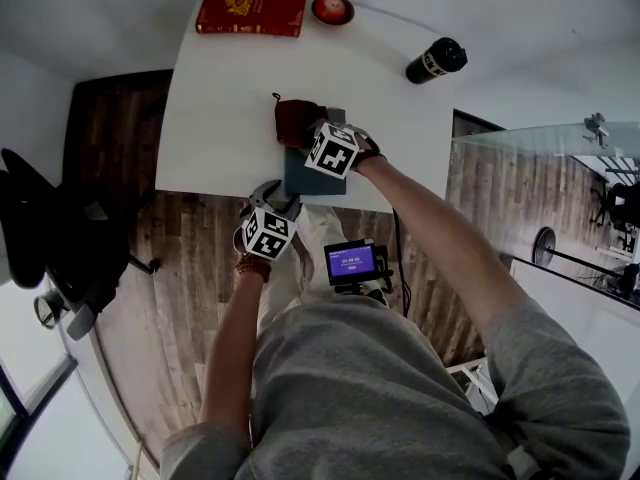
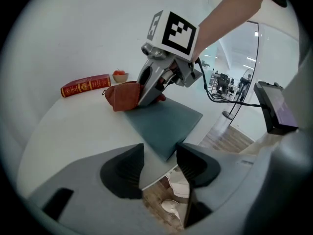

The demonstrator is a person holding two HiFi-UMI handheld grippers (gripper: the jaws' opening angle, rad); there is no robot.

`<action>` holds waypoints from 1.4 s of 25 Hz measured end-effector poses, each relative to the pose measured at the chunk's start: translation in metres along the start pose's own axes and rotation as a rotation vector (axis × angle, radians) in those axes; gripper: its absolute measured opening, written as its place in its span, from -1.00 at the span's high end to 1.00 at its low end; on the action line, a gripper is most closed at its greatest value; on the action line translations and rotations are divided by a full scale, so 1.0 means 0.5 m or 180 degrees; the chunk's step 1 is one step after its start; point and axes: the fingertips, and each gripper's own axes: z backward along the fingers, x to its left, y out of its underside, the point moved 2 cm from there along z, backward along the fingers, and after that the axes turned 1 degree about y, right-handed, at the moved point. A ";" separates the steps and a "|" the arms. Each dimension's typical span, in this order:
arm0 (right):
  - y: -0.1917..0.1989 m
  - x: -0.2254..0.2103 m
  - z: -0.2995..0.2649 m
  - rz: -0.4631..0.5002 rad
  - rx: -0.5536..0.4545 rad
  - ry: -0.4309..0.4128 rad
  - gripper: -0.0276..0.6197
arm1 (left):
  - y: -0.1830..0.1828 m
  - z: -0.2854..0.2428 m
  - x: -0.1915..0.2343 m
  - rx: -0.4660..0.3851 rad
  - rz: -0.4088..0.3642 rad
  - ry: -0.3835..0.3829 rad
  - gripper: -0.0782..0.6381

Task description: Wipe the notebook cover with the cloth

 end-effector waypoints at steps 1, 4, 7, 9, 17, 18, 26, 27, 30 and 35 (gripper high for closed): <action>0.001 0.006 0.000 -0.0008 -0.0005 0.0001 0.74 | 0.000 0.000 0.000 0.0006 0.0000 -0.0002 0.20; 0.006 0.021 0.001 -0.0046 -0.0014 0.0004 0.74 | 0.001 -0.001 0.001 0.0018 0.0000 -0.0005 0.20; 0.009 0.035 0.002 -0.0073 -0.0012 0.0000 0.74 | 0.001 -0.002 0.002 0.0027 0.0013 0.0011 0.20; 0.010 0.042 0.003 -0.0096 -0.0004 -0.0002 0.74 | 0.000 -0.002 0.003 0.0028 0.0032 0.0023 0.20; 0.020 0.085 0.009 -0.0161 -0.0001 -0.0028 0.74 | -0.001 -0.003 0.002 0.0017 0.0016 0.0016 0.21; 0.021 0.092 0.010 -0.0169 0.0001 -0.0030 0.74 | 0.000 -0.003 0.002 0.0017 0.0013 0.0014 0.21; 0.027 0.127 0.015 -0.0181 0.0012 -0.0080 0.74 | -0.002 -0.002 0.000 0.0004 0.0007 0.0002 0.21; 0.028 0.131 0.015 -0.0183 0.0015 -0.0088 0.74 | -0.003 -0.003 0.001 0.0004 0.0006 -0.0002 0.21; 0.029 0.143 0.016 -0.0202 0.0039 -0.0108 0.74 | -0.002 -0.003 0.001 0.0002 0.0002 -0.0007 0.21; 0.032 0.170 0.018 -0.0218 0.0037 -0.0178 0.74 | 0.000 -0.004 0.001 0.0009 0.0003 -0.0018 0.21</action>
